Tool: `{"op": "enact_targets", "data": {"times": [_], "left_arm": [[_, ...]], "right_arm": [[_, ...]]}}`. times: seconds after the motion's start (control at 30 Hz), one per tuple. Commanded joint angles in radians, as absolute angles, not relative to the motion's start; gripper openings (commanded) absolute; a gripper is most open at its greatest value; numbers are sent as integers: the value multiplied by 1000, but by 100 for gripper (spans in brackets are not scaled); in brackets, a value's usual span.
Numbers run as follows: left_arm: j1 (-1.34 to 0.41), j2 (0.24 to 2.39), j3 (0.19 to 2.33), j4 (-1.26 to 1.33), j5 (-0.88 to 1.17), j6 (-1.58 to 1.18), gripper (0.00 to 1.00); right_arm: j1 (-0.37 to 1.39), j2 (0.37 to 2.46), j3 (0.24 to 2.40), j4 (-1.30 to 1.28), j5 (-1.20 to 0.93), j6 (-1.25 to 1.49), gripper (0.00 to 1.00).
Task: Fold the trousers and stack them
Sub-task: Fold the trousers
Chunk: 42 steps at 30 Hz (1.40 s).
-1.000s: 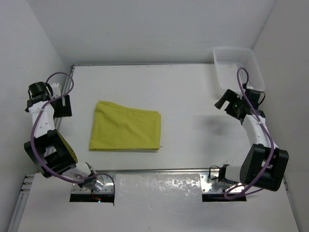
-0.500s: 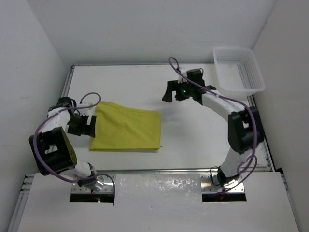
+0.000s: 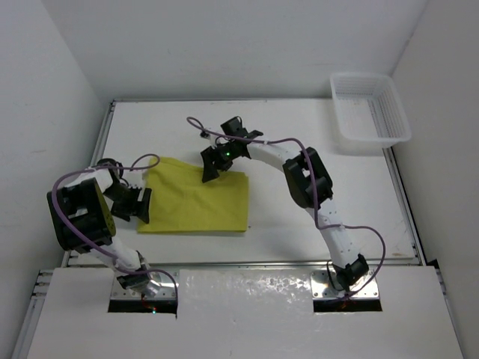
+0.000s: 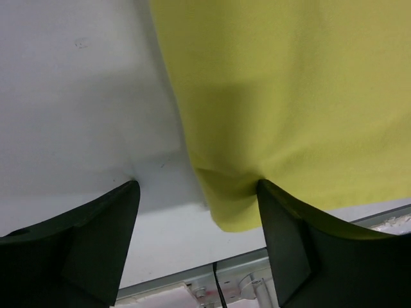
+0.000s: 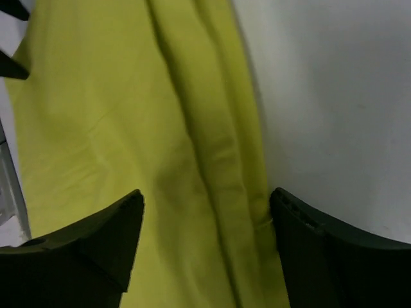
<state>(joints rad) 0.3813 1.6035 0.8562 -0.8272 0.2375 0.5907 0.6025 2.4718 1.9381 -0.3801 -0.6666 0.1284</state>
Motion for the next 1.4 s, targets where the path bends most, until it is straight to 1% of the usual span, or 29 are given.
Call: {"op": "enact_targets", "data": {"times": [0.0, 0.03, 0.07, 0.13, 0.17, 0.2, 0.23, 0.4, 0.5, 0.53, 0.57, 0.6, 0.67, 0.7, 0.73, 0.77, 0.8, 0.9, 0.93, 1.0, 1.03, 1.1, 1.13, 1.2, 1.23, 1.27, 1.3, 1.33, 1.37], "left_arm": [[374, 1654, 853, -752, 316, 604, 70], [373, 1660, 853, -756, 319, 607, 66], [373, 1669, 853, -759, 328, 610, 57], [373, 1680, 851, -767, 334, 620, 47], [373, 1686, 851, -769, 339, 623, 33], [373, 1689, 853, -770, 339, 624, 21], [373, 1690, 851, -767, 337, 624, 0], [373, 1678, 835, -730, 241, 638, 0], [373, 1669, 819, -719, 203, 646, 0], [373, 1667, 822, -721, 204, 646, 0], [373, 1666, 827, -724, 219, 643, 0], [371, 1666, 840, -732, 230, 638, 4], [373, 1666, 864, -765, 274, 629, 21], [373, 1664, 891, -782, 313, 629, 36], [374, 1661, 906, -816, 330, 629, 42], [376, 1658, 938, -834, 345, 629, 53], [376, 1654, 959, -853, 371, 630, 55], [391, 1640, 1058, -928, 444, 630, 57], [408, 1637, 1086, -949, 463, 621, 58], [413, 1634, 1173, -948, 500, 585, 59], [411, 1637, 1199, -934, 512, 575, 59], [410, 1647, 1265, -913, 534, 537, 59], [408, 1654, 1281, -885, 532, 525, 59], [410, 1661, 1318, -861, 519, 491, 59], [410, 1663, 1328, -842, 512, 482, 59], [413, 1661, 1347, -832, 506, 473, 59], [423, 1654, 1353, -816, 480, 448, 59], [429, 1651, 1367, -781, 456, 431, 59], [437, 1644, 1376, -764, 413, 416, 59]], "right_arm": [[633, 2456, 1934, -416, -761, 86, 73], [634, 2463, 1934, -416, -749, 100, 65], [632, 2483, 1939, -423, -726, 101, 44], [630, 2499, 1957, -446, -686, 95, 27], [621, 2503, 1959, -446, -678, 101, 10], [615, 2503, 1953, -433, -677, 110, 3], [606, 2502, 1945, -419, -675, 142, 0], [509, 2447, 1849, -262, -670, 244, 0], [489, 2451, 1887, -273, -679, 217, 0], [491, 2457, 1903, -288, -690, 203, 1], [500, 2465, 1936, -314, -705, 193, 12], [503, 2473, 1942, -322, -716, 190, 40], [505, 2467, 1933, -322, -723, 195, 52], [503, 2453, 1927, -321, -715, 205, 65], [489, 2445, 1919, -315, -701, 216, 71], [477, 2436, 1917, -308, -693, 250, 77], [465, 2415, 1914, -296, -692, 268, 81], [404, 2363, 1902, -272, -675, 313, 84], [378, 2309, 1879, -279, -642, 311, 89], [359, 2242, 1839, -304, -586, 278, 89], [359, 2168, 1786, -337, -551, 259, 89], [359, 2093, 1711, -356, -471, 233, 89], [359, 2012, 1610, -353, -459, 233, 88], [357, 1927, 1504, -342, -430, 233, 86], [354, 1840, 1397, -327, -417, 233, 86], [348, 1798, 1346, -318, -405, 242, 85], [324, 1760, 1295, -295, -388, 253, 86], [305, 1690, 1202, -284, -387, 282, 88], [281, 1659, 1162, -278, -382, 300, 91]]}}
